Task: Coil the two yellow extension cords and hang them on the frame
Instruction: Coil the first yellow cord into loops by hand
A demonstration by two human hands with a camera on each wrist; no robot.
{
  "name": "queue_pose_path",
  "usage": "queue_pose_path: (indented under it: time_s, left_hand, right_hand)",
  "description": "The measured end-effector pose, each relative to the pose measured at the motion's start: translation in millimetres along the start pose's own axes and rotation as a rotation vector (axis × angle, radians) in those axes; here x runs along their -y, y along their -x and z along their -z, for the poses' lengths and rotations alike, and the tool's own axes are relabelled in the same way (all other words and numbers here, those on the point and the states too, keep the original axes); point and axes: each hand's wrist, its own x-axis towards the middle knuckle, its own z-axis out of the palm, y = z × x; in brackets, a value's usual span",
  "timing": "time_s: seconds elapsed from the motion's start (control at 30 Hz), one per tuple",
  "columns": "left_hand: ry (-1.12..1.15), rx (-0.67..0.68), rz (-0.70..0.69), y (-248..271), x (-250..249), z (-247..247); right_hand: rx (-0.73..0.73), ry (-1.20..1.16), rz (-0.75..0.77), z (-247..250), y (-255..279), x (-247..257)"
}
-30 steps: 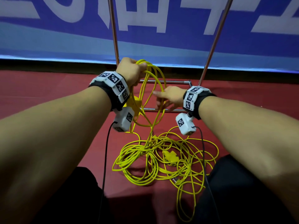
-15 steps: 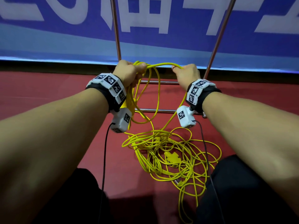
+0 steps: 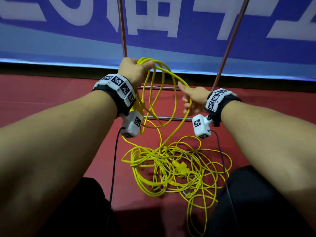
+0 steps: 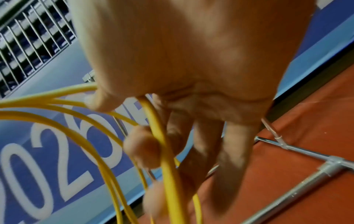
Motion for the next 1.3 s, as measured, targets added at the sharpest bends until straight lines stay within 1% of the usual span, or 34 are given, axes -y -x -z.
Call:
queue_pose_path:
  time_s: [0.03, 0.13, 0.2, 0.3, 0.33, 0.43, 0.47, 0.53, 0.57, 0.67, 0.73, 0.83, 0.93, 1.0, 1.07, 1.13, 1.2, 1.3]
  left_hand:
    - [0.006, -0.035, 0.012, -2, 3, 3]
    - [0.010, -0.117, 0.040, -9, 9, 13]
    - [0.002, -0.143, 0.048, -13, 12, 17]
    - [0.019, -0.159, 0.049, -13, 12, 17]
    - [0.023, -0.157, 0.054, -12, 11, 16]
    - [0.052, -0.136, 0.059, -8, 11, 13]
    - [0.076, -0.121, 0.058, -6, 11, 11]
    - [0.131, -0.075, 0.064, -3, 11, 8]
    - [0.169, -0.050, 0.065, -2, 10, 7]
    - [0.288, 0.017, 0.077, -2, 5, 3]
    - [0.316, 0.034, 0.071, -3, 3, 1]
    - [0.335, 0.027, 0.063, -3, 5, -1]
    - [0.298, 0.059, 0.012, 3, 6, -1]
    - [0.242, 0.099, -0.014, 8, 7, -4]
    - [0.201, 0.125, -0.032, 12, 9, -9]
    - [0.116, 0.129, -0.032, 13, 9, -12]
    - [0.053, 0.134, -0.008, 15, 7, -14]
    - [0.092, 0.129, 0.023, 15, 6, -17]
  right_hand:
    - [-0.032, -0.045, 0.037, 3, -2, -1]
    - [-0.235, -0.103, 0.320, 17, -16, 3]
    - [-0.299, -0.150, 0.427, 20, -23, 6]
    - [-0.362, -0.099, 0.486, 17, -26, 6]
    - [-0.356, -0.095, 0.493, 16, -25, 6]
    - [-0.316, -0.083, 0.450, 11, -22, 6]
    - [-0.360, 0.013, 0.454, 10, -20, 6]
    - [-0.496, 0.324, 0.475, 9, -18, 9]
    - [-0.530, 0.454, 0.458, 9, -17, 11]
    - [-0.540, 0.678, 0.375, -2, -5, 21]
    - [-0.552, 0.799, 0.389, -9, -1, 24]
    - [-0.549, 0.902, 0.510, -18, 4, 27]
    - [-0.515, 0.972, 0.711, -27, 9, 30]
    - [-0.429, 0.877, 0.837, -34, 14, 34]
    - [-0.351, 0.665, 0.943, -42, 18, 42]
    - [-0.297, 0.450, 1.002, -51, 19, 49]
    - [-0.278, 0.290, 1.013, -57, 19, 55]
    - [-0.307, 0.132, 0.966, -56, 18, 59]
